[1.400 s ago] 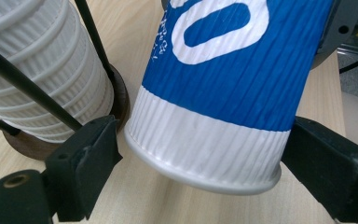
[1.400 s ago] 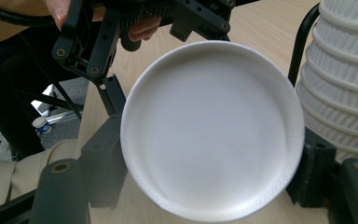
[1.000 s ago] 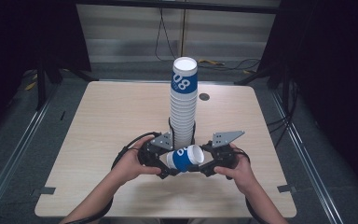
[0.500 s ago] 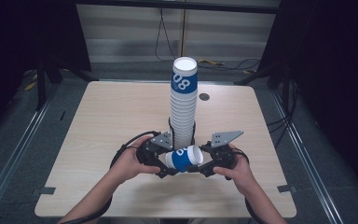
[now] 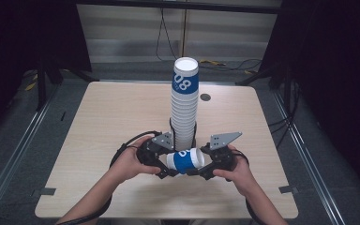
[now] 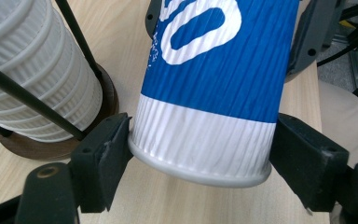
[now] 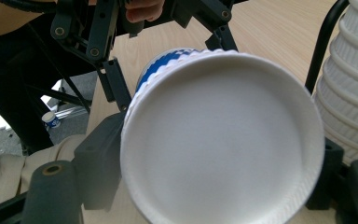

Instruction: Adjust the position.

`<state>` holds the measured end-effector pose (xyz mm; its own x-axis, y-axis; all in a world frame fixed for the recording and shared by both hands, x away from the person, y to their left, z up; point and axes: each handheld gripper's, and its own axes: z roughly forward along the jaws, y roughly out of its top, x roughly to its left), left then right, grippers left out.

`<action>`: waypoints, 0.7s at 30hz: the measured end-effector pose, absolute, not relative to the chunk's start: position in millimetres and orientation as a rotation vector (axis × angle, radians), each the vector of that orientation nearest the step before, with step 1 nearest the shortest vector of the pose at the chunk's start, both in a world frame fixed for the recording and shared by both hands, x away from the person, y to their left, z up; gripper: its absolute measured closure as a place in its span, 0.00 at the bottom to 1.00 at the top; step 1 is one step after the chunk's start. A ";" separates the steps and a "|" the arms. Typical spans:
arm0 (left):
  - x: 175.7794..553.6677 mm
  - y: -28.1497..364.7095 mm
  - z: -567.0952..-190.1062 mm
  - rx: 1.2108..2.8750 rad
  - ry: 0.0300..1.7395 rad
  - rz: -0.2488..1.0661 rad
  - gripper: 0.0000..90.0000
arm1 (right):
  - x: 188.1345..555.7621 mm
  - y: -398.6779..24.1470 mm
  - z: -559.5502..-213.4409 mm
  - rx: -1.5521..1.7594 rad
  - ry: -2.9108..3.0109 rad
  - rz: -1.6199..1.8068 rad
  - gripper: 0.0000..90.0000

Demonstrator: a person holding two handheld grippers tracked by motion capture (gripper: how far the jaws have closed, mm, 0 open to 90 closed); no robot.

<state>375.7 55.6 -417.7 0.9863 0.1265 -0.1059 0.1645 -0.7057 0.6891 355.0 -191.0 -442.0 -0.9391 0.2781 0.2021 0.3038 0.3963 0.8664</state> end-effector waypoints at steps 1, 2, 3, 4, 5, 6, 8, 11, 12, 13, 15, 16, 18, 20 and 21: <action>375.7 55.8 -417.4 2.363 0.202 -0.063 0.25 | 354.9 -191.1 -442.3 -0.544 -2.601 -1.624 0.24; 375.8 56.0 -417.0 2.368 0.197 -0.064 0.25 | 354.9 -191.2 -442.7 -0.544 -2.601 -1.628 0.24; 375.7 56.2 -416.8 2.370 0.195 -0.067 0.26 | 355.0 -191.4 -442.9 -0.545 -2.606 -1.625 0.24; 376.0 56.5 -416.4 2.372 0.190 -0.064 0.26 | 355.1 -191.7 -443.2 -0.545 -2.615 -1.621 0.22; 375.8 56.6 -416.2 2.370 0.194 -0.068 0.26 | 355.2 -192.0 -443.3 -0.552 -2.614 -1.622 0.21; 375.5 57.0 -415.8 2.374 0.202 -0.069 0.26 | 355.4 -192.2 -443.4 -0.555 -2.614 -1.621 0.21; 376.3 57.7 -414.8 2.377 0.192 -0.066 0.26 | 355.5 -192.1 -443.5 -0.546 -2.620 -1.624 0.21; 375.7 58.3 -413.0 2.378 0.194 -0.074 0.26 | 355.5 -191.5 -444.0 -0.553 -2.623 -1.616 0.18; 376.0 58.5 -412.4 2.387 0.185 -0.074 0.26 | 355.4 -191.3 -444.2 -0.550 -2.628 -1.609 0.17; 375.9 58.7 -411.9 2.392 0.186 -0.071 0.26 | 355.2 -191.0 -444.3 -0.549 -2.630 -1.607 0.17; 375.8 59.5 -410.4 2.401 0.185 -0.070 0.26 | 355.1 -190.9 -444.3 -0.538 -2.635 -1.607 0.17; 376.1 60.1 -409.6 2.406 0.185 -0.069 0.26 | 355.2 -190.9 -444.2 -0.542 -2.636 -1.603 0.17; 376.5 61.0 -408.4 2.413 0.188 -0.072 0.26 | 355.2 -191.2 -443.7 -0.541 -2.653 -1.588 0.16; 377.0 61.8 -406.9 2.429 0.187 -0.075 0.26 | 355.4 -191.3 -443.6 -0.539 -2.668 -1.570 0.15; 377.1 61.9 -406.4 2.442 0.189 -0.076 0.26 | 355.3 -191.3 -443.6 -0.537 -2.671 -1.562 0.15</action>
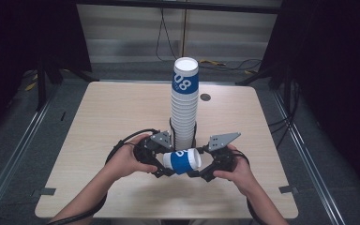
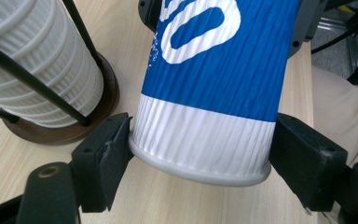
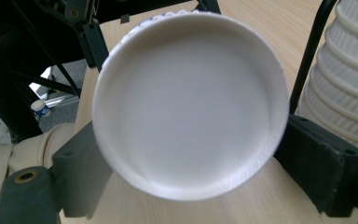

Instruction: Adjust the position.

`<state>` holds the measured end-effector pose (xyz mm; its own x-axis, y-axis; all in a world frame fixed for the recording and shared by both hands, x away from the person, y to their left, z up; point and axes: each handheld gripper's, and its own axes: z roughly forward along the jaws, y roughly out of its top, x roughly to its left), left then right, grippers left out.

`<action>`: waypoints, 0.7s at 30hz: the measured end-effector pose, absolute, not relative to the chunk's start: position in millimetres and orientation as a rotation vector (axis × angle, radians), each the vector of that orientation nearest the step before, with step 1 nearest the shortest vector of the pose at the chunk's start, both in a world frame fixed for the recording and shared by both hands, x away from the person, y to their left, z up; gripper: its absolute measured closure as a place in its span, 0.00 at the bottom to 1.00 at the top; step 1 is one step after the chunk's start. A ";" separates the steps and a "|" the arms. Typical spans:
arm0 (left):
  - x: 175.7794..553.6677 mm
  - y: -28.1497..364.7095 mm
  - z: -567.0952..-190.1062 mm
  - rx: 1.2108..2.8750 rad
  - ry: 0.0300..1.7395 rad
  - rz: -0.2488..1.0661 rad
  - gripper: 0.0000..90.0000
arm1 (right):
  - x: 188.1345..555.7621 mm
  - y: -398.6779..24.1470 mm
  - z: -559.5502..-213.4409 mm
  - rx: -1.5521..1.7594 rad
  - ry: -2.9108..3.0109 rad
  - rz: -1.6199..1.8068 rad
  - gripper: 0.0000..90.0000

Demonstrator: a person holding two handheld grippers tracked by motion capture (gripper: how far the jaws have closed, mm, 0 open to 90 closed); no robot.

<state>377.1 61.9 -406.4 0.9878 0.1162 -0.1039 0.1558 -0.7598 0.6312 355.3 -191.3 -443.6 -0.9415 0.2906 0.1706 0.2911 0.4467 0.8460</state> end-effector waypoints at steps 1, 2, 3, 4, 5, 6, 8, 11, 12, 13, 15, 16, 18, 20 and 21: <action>376.8 61.7 -406.1 2.452 0.193 -0.078 0.26 | 355.1 -191.1 -443.7 -0.538 -2.673 -1.553 0.15; 376.8 61.6 -405.4 2.462 0.195 -0.078 0.26 | 355.1 -190.9 -443.5 -0.537 -2.685 -1.543 0.15; 376.9 61.4 -405.2 2.463 0.194 -0.080 0.26 | 355.2 -190.4 -443.4 -0.533 -2.694 -1.525 0.15; 376.7 61.0 -404.5 2.470 0.191 -0.082 0.26 | 355.1 -190.1 -443.3 -0.535 -2.700 -1.515 0.15; 376.4 60.8 -403.9 2.477 0.190 -0.074 0.26 | 355.0 -189.8 -443.3 -0.532 -2.710 -1.504 0.15; 376.8 60.5 -402.8 2.493 0.175 -0.078 0.26 | 354.9 -189.6 -443.4 -0.528 -2.721 -1.484 0.15; 375.9 59.5 -402.4 2.498 0.184 -0.071 0.26 | 354.6 -189.0 -443.5 -0.527 -2.754 -1.452 0.15; 376.6 58.4 -401.6 2.525 0.174 -0.061 0.26 | 353.5 -187.6 -443.8 -0.517 -2.786 -1.406 0.15; 376.5 57.9 -401.7 2.533 0.177 -0.061 0.26 | 353.5 -187.4 -443.8 -0.512 -2.794 -1.396 0.15; 376.5 57.5 -401.8 2.536 0.182 -0.062 0.26 | 353.3 -187.0 -443.9 -0.509 -2.801 -1.392 0.15; 376.3 56.5 -401.5 2.553 0.183 -0.068 0.26 | 353.2 -186.4 -444.2 -0.507 -2.808 -1.376 0.15; 376.4 55.9 -401.0 2.566 0.176 -0.062 0.26 | 353.1 -186.2 -444.2 -0.509 -2.811 -1.368 0.15; 375.5 54.4 -401.3 2.575 0.171 -0.057 0.26 | 353.3 -186.0 -444.2 -0.503 -2.830 -1.351 0.15; 374.6 53.0 -401.8 2.581 0.174 -0.059 0.26 | 353.1 -185.6 -444.1 -0.499 -2.837 -1.332 0.15; 375.3 52.8 -401.5 2.588 0.162 -0.055 0.25 | 353.0 -185.4 -443.9 -0.497 -2.848 -1.319 0.15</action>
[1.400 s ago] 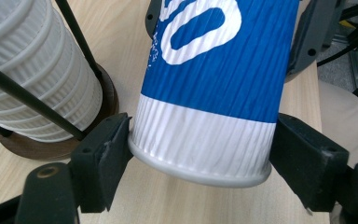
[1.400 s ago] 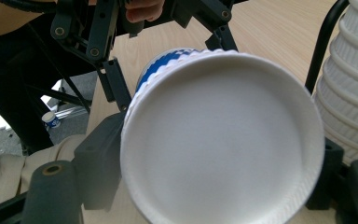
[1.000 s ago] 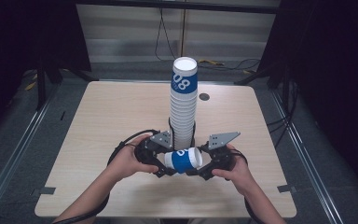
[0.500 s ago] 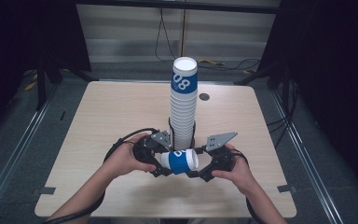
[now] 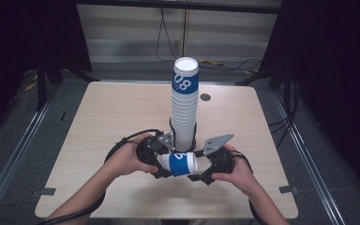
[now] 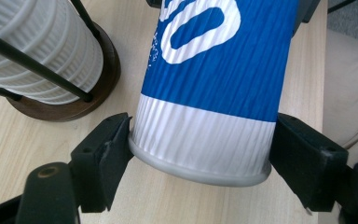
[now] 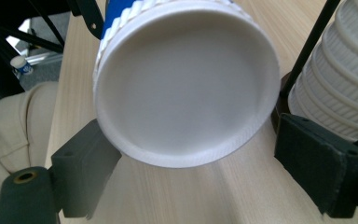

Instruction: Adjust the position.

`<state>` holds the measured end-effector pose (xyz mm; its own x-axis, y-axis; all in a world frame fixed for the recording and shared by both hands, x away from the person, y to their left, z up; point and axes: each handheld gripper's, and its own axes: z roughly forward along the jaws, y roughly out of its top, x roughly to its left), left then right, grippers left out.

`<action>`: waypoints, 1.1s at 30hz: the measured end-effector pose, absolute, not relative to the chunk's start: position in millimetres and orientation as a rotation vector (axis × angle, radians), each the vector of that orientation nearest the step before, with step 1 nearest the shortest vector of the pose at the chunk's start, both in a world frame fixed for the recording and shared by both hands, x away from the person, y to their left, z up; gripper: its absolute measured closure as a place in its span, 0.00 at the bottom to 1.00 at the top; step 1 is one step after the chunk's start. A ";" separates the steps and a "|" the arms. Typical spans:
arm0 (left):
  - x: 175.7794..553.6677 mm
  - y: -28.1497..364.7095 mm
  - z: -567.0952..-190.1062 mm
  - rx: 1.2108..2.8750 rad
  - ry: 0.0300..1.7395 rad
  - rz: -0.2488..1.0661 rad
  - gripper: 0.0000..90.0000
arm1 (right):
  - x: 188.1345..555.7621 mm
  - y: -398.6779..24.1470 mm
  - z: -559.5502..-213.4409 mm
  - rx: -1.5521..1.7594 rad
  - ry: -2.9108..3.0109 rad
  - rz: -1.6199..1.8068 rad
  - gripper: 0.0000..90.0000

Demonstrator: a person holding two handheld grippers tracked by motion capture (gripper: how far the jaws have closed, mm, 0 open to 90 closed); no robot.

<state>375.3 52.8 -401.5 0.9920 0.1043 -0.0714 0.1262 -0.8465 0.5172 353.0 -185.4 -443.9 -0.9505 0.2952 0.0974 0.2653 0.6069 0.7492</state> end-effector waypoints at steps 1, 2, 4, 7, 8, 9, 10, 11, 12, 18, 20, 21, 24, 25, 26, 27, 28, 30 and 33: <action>374.9 52.1 -401.8 2.589 0.174 -0.055 0.25 | 353.1 -185.2 -443.7 0.479 2.785 1.277 0.15; 375.8 51.6 -401.1 2.606 0.156 -0.051 0.25 | 353.3 -185.1 -443.3 0.474 2.785 1.270 0.15; 374.8 50.4 -401.8 2.616 0.174 -0.053 0.25 | 353.7 -185.1 -441.2 0.483 2.791 1.254 0.15; 375.1 48.1 -402.3 2.648 0.160 -0.041 0.25 | 353.6 -184.6 -437.5 0.478 2.809 1.226 0.15; 375.4 47.4 -402.3 2.655 0.154 -0.037 0.25 | 353.4 -184.4 -435.8 0.478 2.816 1.214 0.15; 376.0 46.8 -401.8 2.663 0.147 -0.042 0.25 | 353.3 -184.1 -434.5 0.472 2.822 1.199 0.15; 375.7 46.1 -401.6 2.664 0.160 -0.045 0.25 | 353.2 -183.7 -433.4 0.469 2.828 1.182 0.15; 376.4 45.3 -400.9 2.674 0.144 -0.039 0.25 | 353.2 -183.4 -432.0 0.460 2.834 1.161 0.15; 376.0 44.3 -400.6 2.679 0.148 -0.034 0.25 | 353.4 -182.9 -431.0 0.449 2.841 1.148 0.15; 374.9 40.1 -397.6 2.684 0.147 -0.037 0.25 | 354.6 -178.8 -426.4 0.423 2.874 1.085 0.15; 375.5 40.0 -397.2 2.686 0.148 -0.029 0.25 | 355.3 -177.8 -424.6 0.412 2.895 1.049 0.15; 376.1 40.1 -396.8 2.690 0.143 -0.029 0.25 | 355.4 -177.6 -423.7 0.416 2.896 1.039 0.15; 375.7 40.2 -397.4 2.692 0.148 -0.034 0.25 | 356.3 -177.0 -420.3 0.417 2.907 1.016 0.15; 375.5 40.1 -397.3 2.693 0.148 -0.035 0.25 | 356.6 -176.6 -419.6 0.416 2.913 1.008 0.15; 375.4 40.1 -397.3 2.693 0.151 -0.039 0.25 | 357.1 -176.1 -419.1 0.412 2.919 0.996 0.15; 375.6 40.0 -397.1 2.699 0.140 -0.045 0.25 | 357.7 -175.7 -418.6 0.408 2.925 0.980 0.15; 375.6 39.9 -396.7 2.706 0.132 -0.042 0.25 | 357.7 -175.0 -418.0 0.405 2.929 0.967 0.15; 374.6 39.5 -397.4 2.696 0.141 -0.037 0.25 | 358.1 -173.6 -416.5 0.395 2.943 0.948 0.15; 376.0 39.3 -396.3 2.702 0.113 -0.033 0.25 | 358.2 -170.8 -413.9 0.372 2.957 0.932 0.16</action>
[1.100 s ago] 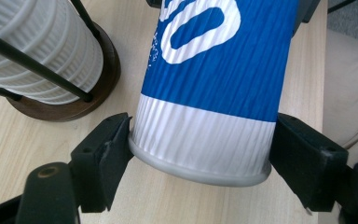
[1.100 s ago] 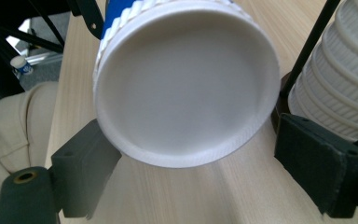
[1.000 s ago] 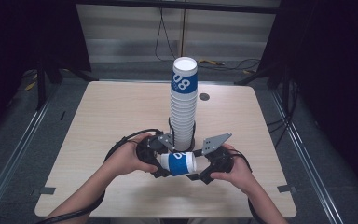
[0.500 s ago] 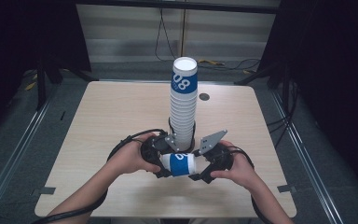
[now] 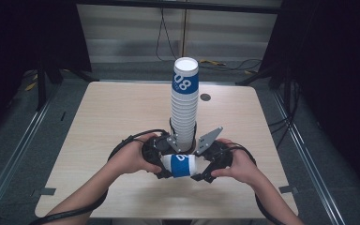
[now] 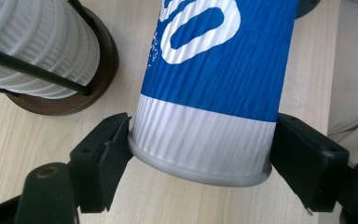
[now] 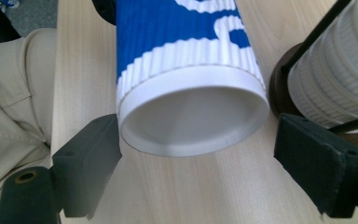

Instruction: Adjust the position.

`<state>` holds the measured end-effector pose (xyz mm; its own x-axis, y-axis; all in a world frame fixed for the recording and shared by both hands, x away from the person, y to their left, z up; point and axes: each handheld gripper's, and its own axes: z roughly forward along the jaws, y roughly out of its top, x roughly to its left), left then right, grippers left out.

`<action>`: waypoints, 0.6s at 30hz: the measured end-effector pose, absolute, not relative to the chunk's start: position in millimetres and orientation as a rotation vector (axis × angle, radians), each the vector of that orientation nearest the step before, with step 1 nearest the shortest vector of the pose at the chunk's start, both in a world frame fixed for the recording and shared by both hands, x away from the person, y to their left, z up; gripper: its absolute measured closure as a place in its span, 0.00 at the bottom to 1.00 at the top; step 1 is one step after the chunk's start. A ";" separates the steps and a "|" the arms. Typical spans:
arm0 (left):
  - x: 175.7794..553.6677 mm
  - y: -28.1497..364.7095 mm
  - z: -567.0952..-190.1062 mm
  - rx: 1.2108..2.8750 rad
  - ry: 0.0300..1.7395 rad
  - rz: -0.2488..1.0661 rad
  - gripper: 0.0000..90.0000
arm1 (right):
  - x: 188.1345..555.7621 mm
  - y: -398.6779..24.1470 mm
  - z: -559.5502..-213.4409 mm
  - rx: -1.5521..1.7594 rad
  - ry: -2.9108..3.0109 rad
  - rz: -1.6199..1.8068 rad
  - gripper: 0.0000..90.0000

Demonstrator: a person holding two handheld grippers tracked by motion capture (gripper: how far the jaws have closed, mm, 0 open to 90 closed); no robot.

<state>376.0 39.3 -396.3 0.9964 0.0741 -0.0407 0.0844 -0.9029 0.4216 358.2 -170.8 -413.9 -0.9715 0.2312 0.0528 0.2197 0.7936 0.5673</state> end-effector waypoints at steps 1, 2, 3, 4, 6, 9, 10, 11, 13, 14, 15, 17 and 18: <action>376.0 39.2 -396.3 2.700 0.112 -0.032 0.25 | 357.9 -169.6 -413.0 0.368 2.966 0.923 0.16; 376.0 39.1 -396.3 2.702 0.111 -0.039 0.25 | 357.8 -168.4 -412.2 0.354 2.972 0.913 0.16; 375.9 38.9 -396.5 2.702 0.111 -0.037 0.25 | 358.0 -167.2 -411.6 0.343 2.977 0.902 0.16; 376.0 38.7 -396.5 2.706 0.107 -0.036 0.25 | 358.0 -166.1 -410.9 0.341 2.980 0.893 0.17; 375.4 38.6 -396.9 2.702 0.122 -0.044 0.25 | 358.5 -164.2 -409.4 0.331 2.989 0.889 0.16; 375.5 38.0 -397.1 2.700 0.123 -0.040 0.25 | 360.8 -162.3 -408.2 0.314 2.989 0.884 0.16; 375.6 37.8 -397.2 2.703 0.120 -0.045 0.25 | 361.3 -161.9 -407.8 0.315 2.995 0.879 0.16; 375.7 37.6 -397.3 2.706 0.115 -0.043 0.25 | 361.4 -161.1 -407.8 0.320 2.995 0.876 0.16; 374.9 36.8 -398.1 2.701 0.120 -0.047 0.25 | 361.8 -160.0 -408.0 0.313 3.003 0.884 0.17; 374.6 36.4 -398.0 2.703 0.116 -0.048 0.25 | 362.5 -159.6 -408.3 0.302 3.003 0.894 0.17; 374.1 35.8 -398.3 2.700 0.124 -0.051 0.25 | 362.8 -159.2 -408.5 0.297 3.003 0.889 0.18; 374.1 34.3 -398.4 2.700 0.118 -0.051 0.25 | 362.3 -158.5 -408.4 0.297 3.015 0.876 0.20; 374.2 33.8 -398.3 2.702 0.114 -0.052 0.25 | 362.5 -158.0 -408.4 0.284 3.012 0.885 0.20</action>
<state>374.2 33.8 -398.3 0.9959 0.0720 -0.0544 0.0883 -0.9027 0.4210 362.5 -158.0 -408.4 -0.9837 0.1691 0.0609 0.1752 0.8262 0.5354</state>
